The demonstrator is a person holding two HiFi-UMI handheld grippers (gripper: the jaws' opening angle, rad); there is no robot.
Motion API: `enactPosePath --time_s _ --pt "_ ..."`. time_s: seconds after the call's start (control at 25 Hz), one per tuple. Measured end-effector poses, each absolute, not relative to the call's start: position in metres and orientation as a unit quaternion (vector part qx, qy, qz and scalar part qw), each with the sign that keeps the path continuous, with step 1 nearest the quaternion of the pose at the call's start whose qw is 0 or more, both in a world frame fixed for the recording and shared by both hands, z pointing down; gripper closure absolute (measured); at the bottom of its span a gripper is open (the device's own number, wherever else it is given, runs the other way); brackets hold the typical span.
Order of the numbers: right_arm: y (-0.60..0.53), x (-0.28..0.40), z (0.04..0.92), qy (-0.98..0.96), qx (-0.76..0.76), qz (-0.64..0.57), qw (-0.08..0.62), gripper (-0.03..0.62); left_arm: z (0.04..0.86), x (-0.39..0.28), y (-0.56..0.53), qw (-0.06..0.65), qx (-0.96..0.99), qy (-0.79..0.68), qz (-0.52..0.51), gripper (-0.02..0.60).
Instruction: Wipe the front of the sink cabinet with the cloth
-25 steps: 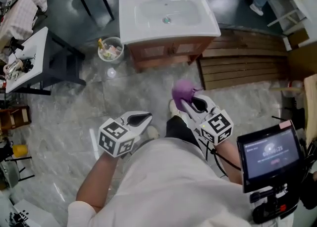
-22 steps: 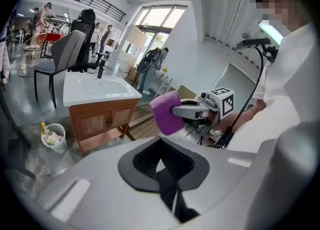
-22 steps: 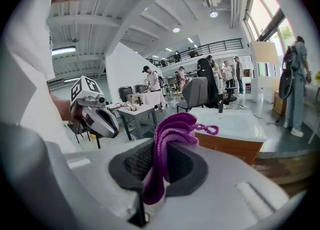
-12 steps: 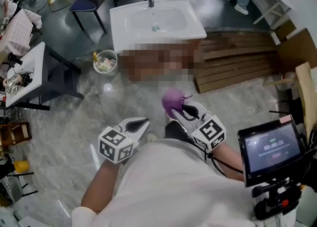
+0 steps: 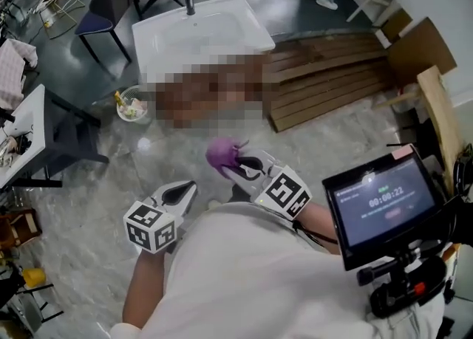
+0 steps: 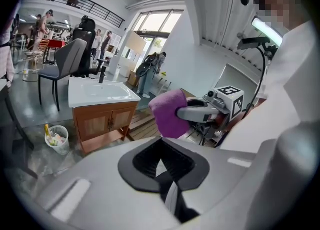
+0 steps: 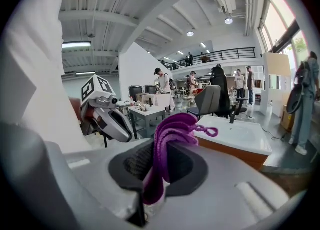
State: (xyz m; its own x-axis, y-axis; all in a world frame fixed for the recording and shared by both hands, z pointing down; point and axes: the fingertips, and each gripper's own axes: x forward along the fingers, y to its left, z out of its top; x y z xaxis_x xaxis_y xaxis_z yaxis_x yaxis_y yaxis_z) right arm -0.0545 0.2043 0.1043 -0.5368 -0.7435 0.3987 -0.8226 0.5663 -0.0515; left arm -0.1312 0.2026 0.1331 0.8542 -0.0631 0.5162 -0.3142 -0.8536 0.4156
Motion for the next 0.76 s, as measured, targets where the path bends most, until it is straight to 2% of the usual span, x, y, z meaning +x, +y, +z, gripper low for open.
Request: enactPosePath --time_s 0.76 --pt "0.222 -0.077 0.082 -0.876 0.44 0.089 0.175 0.539 0.126 -0.146 0.221 0.229 0.932 -0.106 0.259 0.575"
